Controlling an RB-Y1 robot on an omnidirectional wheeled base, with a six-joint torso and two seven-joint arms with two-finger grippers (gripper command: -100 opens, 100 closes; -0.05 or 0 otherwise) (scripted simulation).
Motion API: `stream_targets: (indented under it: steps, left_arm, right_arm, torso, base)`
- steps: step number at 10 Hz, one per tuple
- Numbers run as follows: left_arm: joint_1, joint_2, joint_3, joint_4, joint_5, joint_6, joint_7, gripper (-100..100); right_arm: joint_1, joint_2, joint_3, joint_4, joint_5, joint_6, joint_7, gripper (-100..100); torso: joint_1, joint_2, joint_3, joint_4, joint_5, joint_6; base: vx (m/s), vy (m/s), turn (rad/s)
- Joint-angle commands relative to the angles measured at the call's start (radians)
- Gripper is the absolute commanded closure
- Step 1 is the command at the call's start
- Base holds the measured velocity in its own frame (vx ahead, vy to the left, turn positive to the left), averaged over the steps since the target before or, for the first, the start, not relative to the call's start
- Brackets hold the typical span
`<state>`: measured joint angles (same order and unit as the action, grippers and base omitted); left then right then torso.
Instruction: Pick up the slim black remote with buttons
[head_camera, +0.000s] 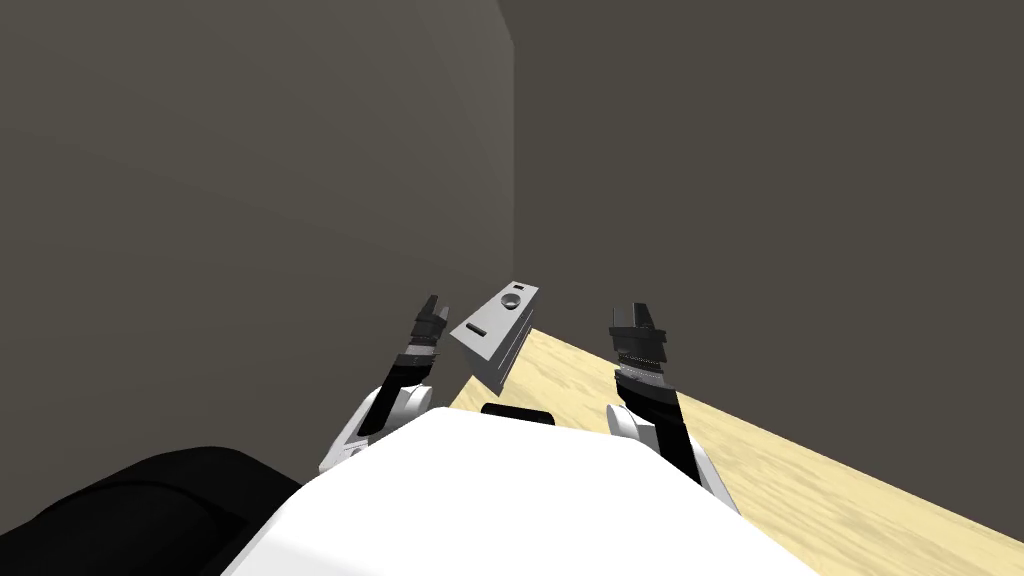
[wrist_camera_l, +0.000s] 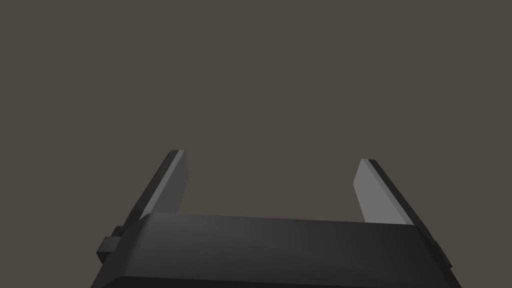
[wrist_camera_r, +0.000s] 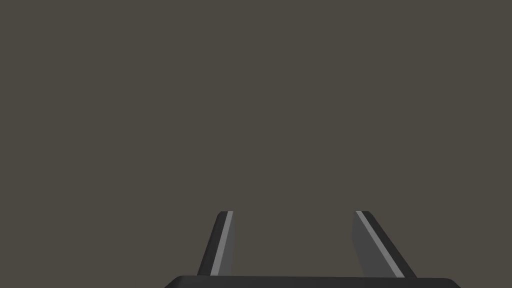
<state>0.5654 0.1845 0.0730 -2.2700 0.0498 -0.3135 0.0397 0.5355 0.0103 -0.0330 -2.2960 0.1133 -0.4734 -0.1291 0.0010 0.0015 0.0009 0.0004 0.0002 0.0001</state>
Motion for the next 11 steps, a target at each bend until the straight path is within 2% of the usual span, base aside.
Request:
stream_targets:
  steps: [1,2,4,5,6,7,8,9,10,11]
  left_arm:
    - [0.021,0.045,0.03,0.038,0.042,0.05,-0.048,-100]
    - [0.021,0.045,0.03,0.038,0.042,0.059,-0.048,-100]
    - [0.042,0.109,0.082,0.089,0.107,0.13,-0.104,-100]
    - [0.042,0.109,0.082,0.089,0.109,0.14,-0.104,-100]
    - [0.053,0.142,0.109,0.119,0.146,0.173,-0.135,-100]
    - [0.053,0.142,0.109,0.119,0.146,0.184,-0.135,-100]
    - [0.064,0.175,0.135,0.15,0.186,0.22,-0.168,-100]
    - [0.064,0.175,0.135,0.15,0.186,0.229,-0.168,-100]
    - [0.076,0.208,0.16,0.184,0.228,0.258,-0.201,-100]
    - [0.076,0.208,0.16,0.184,0.228,0.275,-0.201,-100]
  right_arm:
    - [0.0,0.0,0.0,0.0,0.0,0.0,0.0,0]
    - [0.0,0.0,0.0,0.0,0.0,0.0,0.0,0]
    - [0.0,0.0,0.0,0.0,0.0,0.0,0.0,0]
    - [0.0,0.0,0.0,0.0,0.0,0.0,0.0,0]
    - [0.0,0.0,0.0,0.0,0.0,0.0,0.0,0]
    - [0.0,0.0,0.0,0.0,0.0,0.0,0.0,0]
    - [0.0,0.0,0.0,0.0,0.0,0.0,0.0,0]
    - [0.0,0.0,0.0,0.0,0.0,0.0,0.0,0]
    - [0.0,0.0,0.0,0.0,0.0,0.0,0.0,0]
    - [0.0,0.0,0.0,0.0,0.0,0.0,0.0,0]
  torso:
    - [0.0,0.0,0.0,0.0,0.0,0.0]
    - [-0.001,0.0,0.0,0.0,0.0,0.0]
    - [-0.002,-0.002,-0.001,0.0,0.0,0.0]
    - [-0.003,-0.002,-0.001,0.0,0.0,0.0]
    - [-0.002,-0.002,-0.001,0.0,-0.001,0.0]
    - [-0.002,-0.002,-0.001,0.0,-0.001,0.0]
    - [-0.002,-0.002,-0.001,0.0,0.0,0.0]
    - [-0.002,-0.002,-0.001,-0.001,-0.001,0.0]
    - [-0.002,-0.003,-0.001,0.0,-0.001,0.0]
    - [-0.003,-0.003,-0.002,-0.001,-0.001,0.0]
  base:
    - [-0.008,-0.011,-0.131]
    - [-0.002,-0.01,-0.02]
    - [0.005,-0.029,-0.117]
    - [0.007,-0.029,-0.05]
    - [0.012,-0.03,-0.099]
    - [0.01,-0.021,-0.062]
    - [0.015,-0.033,-0.104]
    - [0.013,-0.025,-0.061]
    - [0.017,-0.041,-0.138]
    - [0.015,-0.036,-0.064]
